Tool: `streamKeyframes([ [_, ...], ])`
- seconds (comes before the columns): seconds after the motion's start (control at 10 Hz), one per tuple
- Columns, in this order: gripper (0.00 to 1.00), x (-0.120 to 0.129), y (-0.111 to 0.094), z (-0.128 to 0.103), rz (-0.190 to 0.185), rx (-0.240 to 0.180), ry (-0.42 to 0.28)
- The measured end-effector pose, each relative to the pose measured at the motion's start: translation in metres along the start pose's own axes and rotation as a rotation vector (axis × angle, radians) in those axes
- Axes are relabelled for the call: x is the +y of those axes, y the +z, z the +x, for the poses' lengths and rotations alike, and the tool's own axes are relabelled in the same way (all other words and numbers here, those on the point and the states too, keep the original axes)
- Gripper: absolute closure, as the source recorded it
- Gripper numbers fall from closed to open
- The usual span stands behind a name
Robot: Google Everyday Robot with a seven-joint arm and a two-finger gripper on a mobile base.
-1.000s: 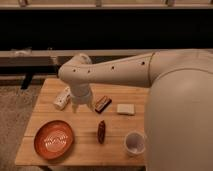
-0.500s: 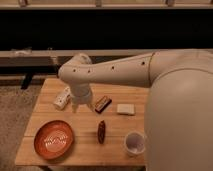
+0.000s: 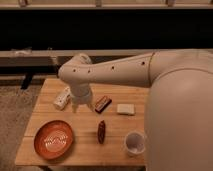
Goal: Move the arm in a circular motion
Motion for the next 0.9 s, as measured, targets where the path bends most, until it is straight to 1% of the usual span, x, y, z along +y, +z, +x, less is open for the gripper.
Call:
streamKeyframes([
  [0.7,0.35,0.0001,0.0003,0.0002,0.001,0.000,-0.002],
  [0.8,0.35,0.0014,-0.0020,0.0008,0.007,-0.011,-0.014],
  [0.9,0.35,0.0089,-0.0078,0.0059,0.012,-0.026,-0.044],
])
